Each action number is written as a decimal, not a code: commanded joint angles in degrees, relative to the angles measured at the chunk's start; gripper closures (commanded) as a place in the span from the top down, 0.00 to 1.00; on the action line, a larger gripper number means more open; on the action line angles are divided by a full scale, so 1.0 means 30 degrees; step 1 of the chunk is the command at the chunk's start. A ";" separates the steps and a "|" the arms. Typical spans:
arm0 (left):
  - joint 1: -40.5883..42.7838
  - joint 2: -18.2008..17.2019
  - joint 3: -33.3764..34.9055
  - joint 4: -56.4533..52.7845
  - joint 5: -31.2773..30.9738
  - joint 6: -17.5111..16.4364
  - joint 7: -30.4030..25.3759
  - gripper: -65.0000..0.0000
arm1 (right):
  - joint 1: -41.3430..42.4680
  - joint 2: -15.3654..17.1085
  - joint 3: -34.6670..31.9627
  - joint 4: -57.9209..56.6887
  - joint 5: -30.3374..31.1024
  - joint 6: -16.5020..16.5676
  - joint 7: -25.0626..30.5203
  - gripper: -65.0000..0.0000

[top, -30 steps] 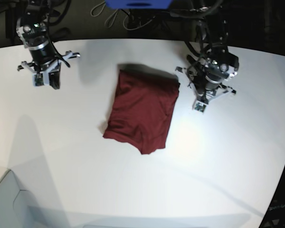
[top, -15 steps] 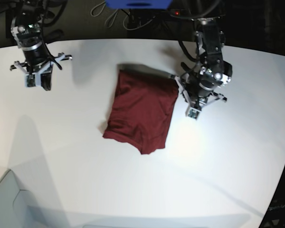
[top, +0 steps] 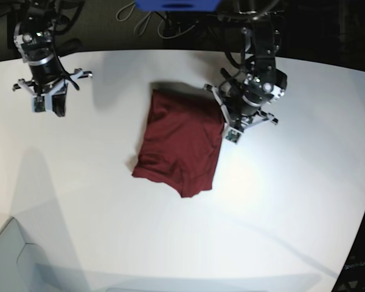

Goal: Layout the t-shirt on the table in an organized manner, then fold the t-shirt properly
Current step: 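Pat the bundle edge with the left gripper to square it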

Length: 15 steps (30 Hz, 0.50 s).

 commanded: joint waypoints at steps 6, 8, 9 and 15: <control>0.0152 0.0082 0.0473 0.0297 0.0236 -0.0239 0.0747 0.00 | 0.0047 0.0085 0.0070 0.0317 0.0194 0.0025 0.0529 0.00; 0.0152 0.0082 0.0473 0.0297 0.0236 -0.0239 0.0747 0.00 | 0.0077 0.0085 0.0070 0.0317 0.0194 0.0025 0.0529 0.00; 0.0152 0.0082 0.0473 0.0297 0.0236 -0.0239 0.0747 0.00 | 0.0077 0.0085 0.0070 0.0317 0.0194 0.0025 0.0529 0.00; 0.0122 0.0082 0.0473 0.0268 0.0207 -0.0356 0.0659 0.00 | 0.0077 0.0085 0.0041 0.0317 0.0194 0.0025 0.0529 0.00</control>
